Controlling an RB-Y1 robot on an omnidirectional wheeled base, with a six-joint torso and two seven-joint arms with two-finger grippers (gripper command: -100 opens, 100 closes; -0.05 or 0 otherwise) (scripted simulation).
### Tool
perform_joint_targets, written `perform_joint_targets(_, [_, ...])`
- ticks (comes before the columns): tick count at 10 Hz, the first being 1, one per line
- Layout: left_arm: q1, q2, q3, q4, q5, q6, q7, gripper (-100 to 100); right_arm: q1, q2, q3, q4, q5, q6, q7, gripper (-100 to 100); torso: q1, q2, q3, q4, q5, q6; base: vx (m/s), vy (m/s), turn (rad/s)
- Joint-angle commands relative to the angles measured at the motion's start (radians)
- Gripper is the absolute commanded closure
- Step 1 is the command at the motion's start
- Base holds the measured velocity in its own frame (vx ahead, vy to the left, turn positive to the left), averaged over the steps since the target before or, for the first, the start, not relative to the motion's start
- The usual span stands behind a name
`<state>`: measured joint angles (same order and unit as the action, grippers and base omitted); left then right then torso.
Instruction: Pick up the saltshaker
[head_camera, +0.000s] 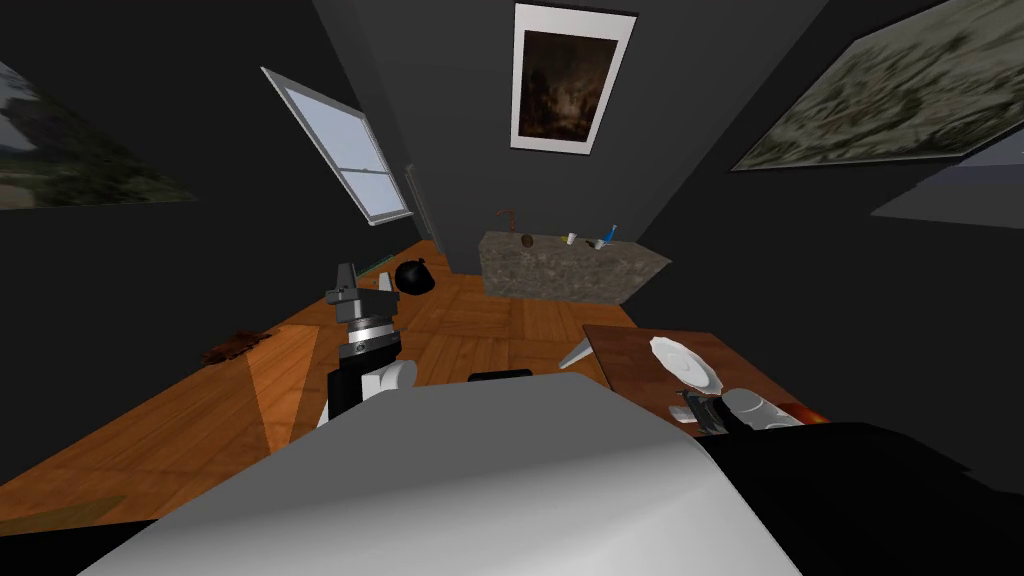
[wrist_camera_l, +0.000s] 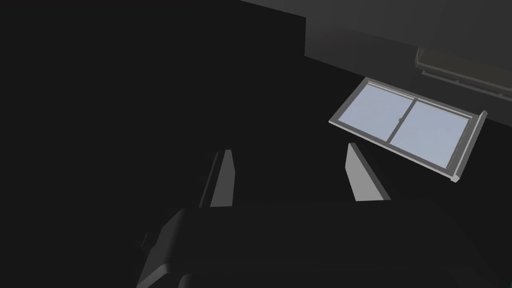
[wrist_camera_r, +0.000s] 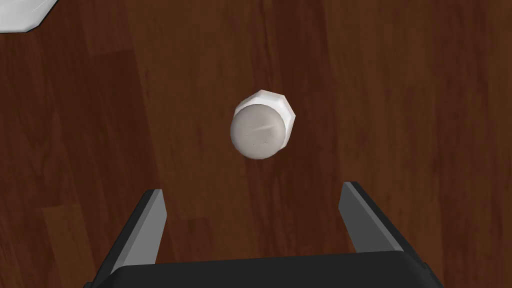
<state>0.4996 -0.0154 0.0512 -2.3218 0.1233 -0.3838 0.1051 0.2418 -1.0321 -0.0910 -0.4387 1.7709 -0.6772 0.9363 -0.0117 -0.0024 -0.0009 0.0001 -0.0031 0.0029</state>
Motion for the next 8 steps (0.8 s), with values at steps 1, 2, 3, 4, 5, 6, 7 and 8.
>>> perform_joint_targets(1, [0.000,0.000,0.000,0.000,0.000,0.000,0.000,0,-0.005,-0.003,0.008,0.031,0.020,0.006,0.013,-100,0.000,0.000,0.000,0.000,0.000,0.000,-0.007,-0.061,0.070])
perform_joint_targets(2, [0.000,0.000,0.000,0.000,0.000,0.000,0.000,0,-0.005,-0.003,0.008,0.031,0.020,0.006,0.013,-100,0.002,-0.001,-0.001,0.000,0.000,0.000,-0.007,-0.037,0.033])
perform_joint_targets(3, [0.000,0.000,0.000,0.000,0.000,0.000,0.000,0,-0.005,-0.003,0.008,0.035,0.020,0.006,0.013,-100,0.003,-0.001,-0.001,0.000,0.001,0.000,-0.003,-0.012,-0.007])
perform_joint_targets(4, [0.000,0.000,0.000,0.000,0.000,0.000,0.000,0,-0.013,-0.002,0.006,0.048,0.016,0.006,0.035,-100,0.005,-0.001,-0.001,0.000,0.001,0.000,0.000,0.000,0.000])
perform_joint_targets(5, [0.000,0.000,0.000,0.000,0.000,0.000,0.000,0,-0.010,-0.002,0.006,0.043,0.017,0.006,0.026,0,0.006,-0.002,-0.001,0.000,0.001,0.000,0.000,0.000,0.000])
perform_joint_targets(6, [0.000,0.000,0.000,0.000,0.000,0.000,0.000,0,-0.036,-0.018,0.056,0.034,-0.033,0.033,0.053,-100,0.006,-0.002,-0.001,0.000,0.002,0.000,0.050,-0.017,-0.178])
perform_joint_targets(7, [0.000,0.000,0.000,0.000,0.000,0.000,0.000,0,-0.036,-0.018,0.085,0.034,-0.061,0.033,0.053,-100,0.006,-0.005,-0.003,-0.001,0.001,0.000,0.061,-0.006,-0.105])
perform_joint_targets(8, [0.000,0.000,0.000,0.000,0.000,0.000,0.000,0,-0.036,-0.018,0.115,0.034,-0.087,0.033,0.053,-100,0.006,-0.005,-0.003,-0.001,0.001,0.000,0.028,-0.004,-0.020])
